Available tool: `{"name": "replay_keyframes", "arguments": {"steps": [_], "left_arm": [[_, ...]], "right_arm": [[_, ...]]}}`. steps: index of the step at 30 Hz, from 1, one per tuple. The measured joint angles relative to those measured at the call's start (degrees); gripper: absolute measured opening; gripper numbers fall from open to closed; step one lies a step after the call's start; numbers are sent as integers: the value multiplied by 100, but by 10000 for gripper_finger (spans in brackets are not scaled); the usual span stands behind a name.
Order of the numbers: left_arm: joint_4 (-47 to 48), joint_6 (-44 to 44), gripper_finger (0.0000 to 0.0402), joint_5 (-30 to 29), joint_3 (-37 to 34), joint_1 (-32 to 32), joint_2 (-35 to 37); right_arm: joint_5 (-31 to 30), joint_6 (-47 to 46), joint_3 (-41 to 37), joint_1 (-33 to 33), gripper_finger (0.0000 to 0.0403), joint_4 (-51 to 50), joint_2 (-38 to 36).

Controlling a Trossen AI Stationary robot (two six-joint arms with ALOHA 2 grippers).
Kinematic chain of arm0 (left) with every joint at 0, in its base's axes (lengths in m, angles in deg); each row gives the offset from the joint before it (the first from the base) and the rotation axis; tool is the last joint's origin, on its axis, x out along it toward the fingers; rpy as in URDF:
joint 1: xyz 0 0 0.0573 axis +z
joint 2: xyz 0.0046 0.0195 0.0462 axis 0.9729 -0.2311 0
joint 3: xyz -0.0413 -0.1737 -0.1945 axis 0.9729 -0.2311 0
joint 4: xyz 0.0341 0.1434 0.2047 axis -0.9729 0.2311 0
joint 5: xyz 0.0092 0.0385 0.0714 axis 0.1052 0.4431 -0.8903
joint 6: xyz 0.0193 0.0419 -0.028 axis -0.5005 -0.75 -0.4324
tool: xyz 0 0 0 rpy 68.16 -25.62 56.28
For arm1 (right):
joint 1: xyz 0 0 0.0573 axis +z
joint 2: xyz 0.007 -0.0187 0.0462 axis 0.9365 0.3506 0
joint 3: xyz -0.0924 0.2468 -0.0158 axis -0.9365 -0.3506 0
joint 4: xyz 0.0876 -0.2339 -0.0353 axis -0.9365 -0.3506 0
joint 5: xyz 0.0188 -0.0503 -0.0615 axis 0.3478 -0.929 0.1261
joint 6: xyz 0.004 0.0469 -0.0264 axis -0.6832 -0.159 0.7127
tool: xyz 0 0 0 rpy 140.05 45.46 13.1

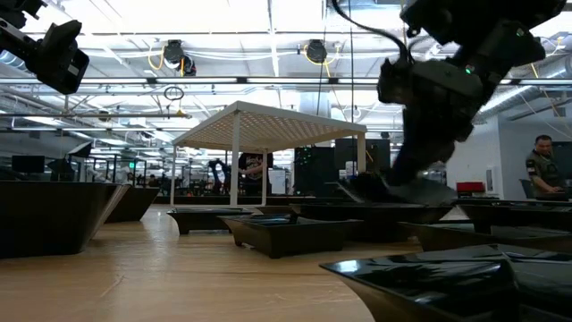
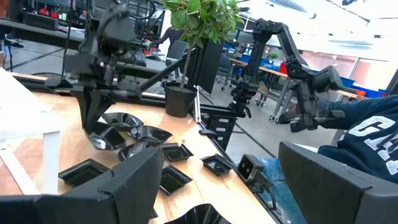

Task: Pick & Place Mini shaped plates
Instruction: Stack the leaf-shaped plate on top of the other leaf-shaped plate on the shelf

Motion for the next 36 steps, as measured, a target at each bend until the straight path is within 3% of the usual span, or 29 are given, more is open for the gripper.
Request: {"name": "replay_keyframes", "arguments": {"steps": [16,21,25,30,36], "left_arm": [[-1,0,324,0,0,-1,2],[1,0,324,0,0,2,0],[2,0,324,0,-1,-1,-1],[0,0,324,0,-2,-1,0],[1,0,324,0,-2,2,0]], "right_arm": [[-129,889,161,-363,0,558,-1342],[110,1594,1164,-916,0,-6,-1254],[337,2156,2390,-1620,0,-1050,-880],[760,2690,3977,-2552,0,-1877,-119],[1687,2834,5333,-3453,0,-1984,999]]}}
